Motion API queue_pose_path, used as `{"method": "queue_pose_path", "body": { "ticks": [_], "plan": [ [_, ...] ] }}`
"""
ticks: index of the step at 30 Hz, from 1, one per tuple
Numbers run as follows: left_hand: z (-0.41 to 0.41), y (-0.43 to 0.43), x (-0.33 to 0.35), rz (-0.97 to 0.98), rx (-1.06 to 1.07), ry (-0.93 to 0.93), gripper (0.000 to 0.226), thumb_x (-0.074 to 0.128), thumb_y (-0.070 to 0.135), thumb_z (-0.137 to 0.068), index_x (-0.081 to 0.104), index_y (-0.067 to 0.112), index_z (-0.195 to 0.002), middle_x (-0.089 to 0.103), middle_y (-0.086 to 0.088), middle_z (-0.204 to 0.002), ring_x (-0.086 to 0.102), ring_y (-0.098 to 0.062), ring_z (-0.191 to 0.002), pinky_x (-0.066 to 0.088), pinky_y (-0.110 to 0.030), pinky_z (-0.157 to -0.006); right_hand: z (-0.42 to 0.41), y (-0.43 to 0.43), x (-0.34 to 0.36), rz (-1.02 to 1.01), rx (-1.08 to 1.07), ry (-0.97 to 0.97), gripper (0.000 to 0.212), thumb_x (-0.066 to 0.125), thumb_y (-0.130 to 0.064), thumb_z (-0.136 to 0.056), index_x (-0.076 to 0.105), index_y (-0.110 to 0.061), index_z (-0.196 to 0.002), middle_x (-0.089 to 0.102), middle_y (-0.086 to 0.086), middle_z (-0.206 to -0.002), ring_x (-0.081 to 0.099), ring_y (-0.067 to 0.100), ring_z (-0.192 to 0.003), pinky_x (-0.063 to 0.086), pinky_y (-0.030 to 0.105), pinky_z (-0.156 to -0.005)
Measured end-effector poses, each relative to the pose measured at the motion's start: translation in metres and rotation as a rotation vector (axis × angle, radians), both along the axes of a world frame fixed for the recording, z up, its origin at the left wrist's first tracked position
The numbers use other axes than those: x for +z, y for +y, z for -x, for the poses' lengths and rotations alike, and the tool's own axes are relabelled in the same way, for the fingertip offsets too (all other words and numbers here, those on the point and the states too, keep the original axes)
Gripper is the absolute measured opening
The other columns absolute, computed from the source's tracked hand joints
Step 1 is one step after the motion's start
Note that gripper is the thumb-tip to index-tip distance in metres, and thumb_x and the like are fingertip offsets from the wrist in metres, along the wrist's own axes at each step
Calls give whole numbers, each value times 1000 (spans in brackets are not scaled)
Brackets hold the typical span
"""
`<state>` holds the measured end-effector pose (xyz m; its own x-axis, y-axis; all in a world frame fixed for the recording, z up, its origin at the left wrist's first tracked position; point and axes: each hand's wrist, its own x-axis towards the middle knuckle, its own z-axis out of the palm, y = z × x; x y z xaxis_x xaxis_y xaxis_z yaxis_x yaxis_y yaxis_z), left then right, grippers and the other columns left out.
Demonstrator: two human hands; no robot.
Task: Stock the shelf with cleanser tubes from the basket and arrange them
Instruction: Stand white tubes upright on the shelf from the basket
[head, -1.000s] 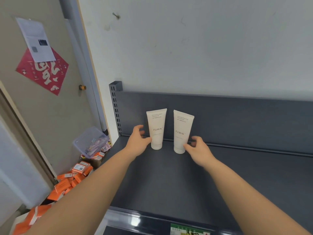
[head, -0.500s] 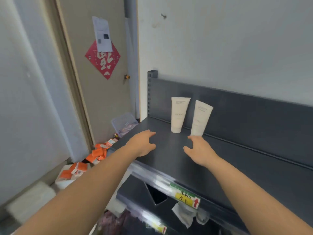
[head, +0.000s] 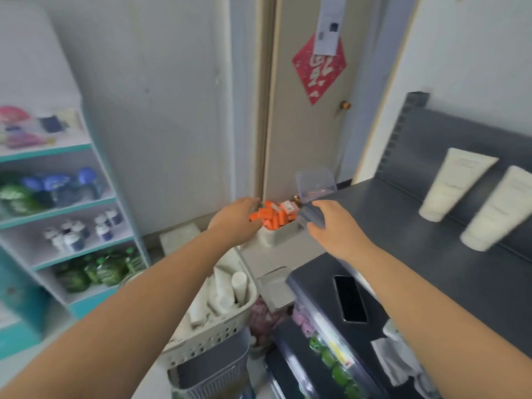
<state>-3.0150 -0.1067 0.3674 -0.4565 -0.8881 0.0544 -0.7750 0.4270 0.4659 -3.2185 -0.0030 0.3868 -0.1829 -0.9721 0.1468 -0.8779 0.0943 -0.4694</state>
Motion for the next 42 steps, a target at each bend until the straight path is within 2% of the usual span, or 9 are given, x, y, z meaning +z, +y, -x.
{"method": "queue_pose_path", "body": {
  "ticks": [7,16,20,24,27,30,34,38,42],
  "plan": [
    [-97,-36,-59,-117,180,-92,60,55,34,-91,34,28,-147,42,0,-149,44,-24,-132,40,-37,-104,-75,-77,-34,24,233,8,40,62,-11,-85,58,-3,-124,58,15,-125,51,32,-119,39,37,-99],
    [-169,-83,-156,-401,287,-142,62,58,31,-91,34,25,-148,40,-4,-150,44,-26,-132,38,-38,-107,-140,-146,-126,-293,251,-21,54,55,-26,-93,40,-10,-143,43,9,-145,41,24,-133,34,35,-110],
    [-178,-91,-205,-597,378,-66,46,57,28,-92,48,20,-136,56,-4,-134,57,-22,-115,47,-30,-92,-153,-152,-170,-465,203,-74,53,52,-25,-95,37,-14,-145,38,5,-148,42,21,-132,36,33,-107],
    [-175,-87,-237,-755,435,-43,41,58,24,-90,54,19,-131,59,-3,-123,56,-15,-88,45,-21,-63,-155,-149,-213,-618,151,-95,49,51,-29,-94,41,-16,-140,47,5,-136,52,24,-120,45,35,-98],
    [-168,-83,-258,-820,418,-50,52,57,27,-88,47,18,-138,60,-1,-123,58,-17,-97,51,-26,-76,-153,-149,-238,-692,139,-63,45,50,-29,-94,44,-16,-137,51,5,-131,53,23,-117,44,32,-97],
    [-157,-82,-271,-836,430,-66,51,57,34,-87,49,19,-135,63,2,-112,61,-15,-94,51,-28,-76,-152,-154,-257,-632,126,57,38,46,-33,-94,52,-15,-127,56,5,-128,53,22,-112,45,35,-98],
    [-144,-83,-280,-795,479,-88,38,57,42,-86,55,18,-116,65,3,-102,63,-16,-88,52,-30,-72,-167,-164,-270,-636,198,471,44,36,-45,-97,57,-16,-123,50,4,-136,33,25,-133,24,41,-112],
    [-138,-83,-288,-760,521,-110,29,58,40,-86,59,17,-104,66,3,-93,62,-17,-87,51,-30,-71,-173,-171,-284,-692,135,562,59,30,-56,-95,60,-15,-126,41,3,-143,22,26,-137,16,44,-109],
    [-130,-83,-291,-788,536,-64,29,62,43,-86,55,17,-95,65,2,-90,62,-18,-86,45,-29,-64,-178,-173,-294,-775,147,600,79,34,-63,-91,39,-5,-144,19,9,-156,2,31,-146,0,49,-114]
  ]
}}
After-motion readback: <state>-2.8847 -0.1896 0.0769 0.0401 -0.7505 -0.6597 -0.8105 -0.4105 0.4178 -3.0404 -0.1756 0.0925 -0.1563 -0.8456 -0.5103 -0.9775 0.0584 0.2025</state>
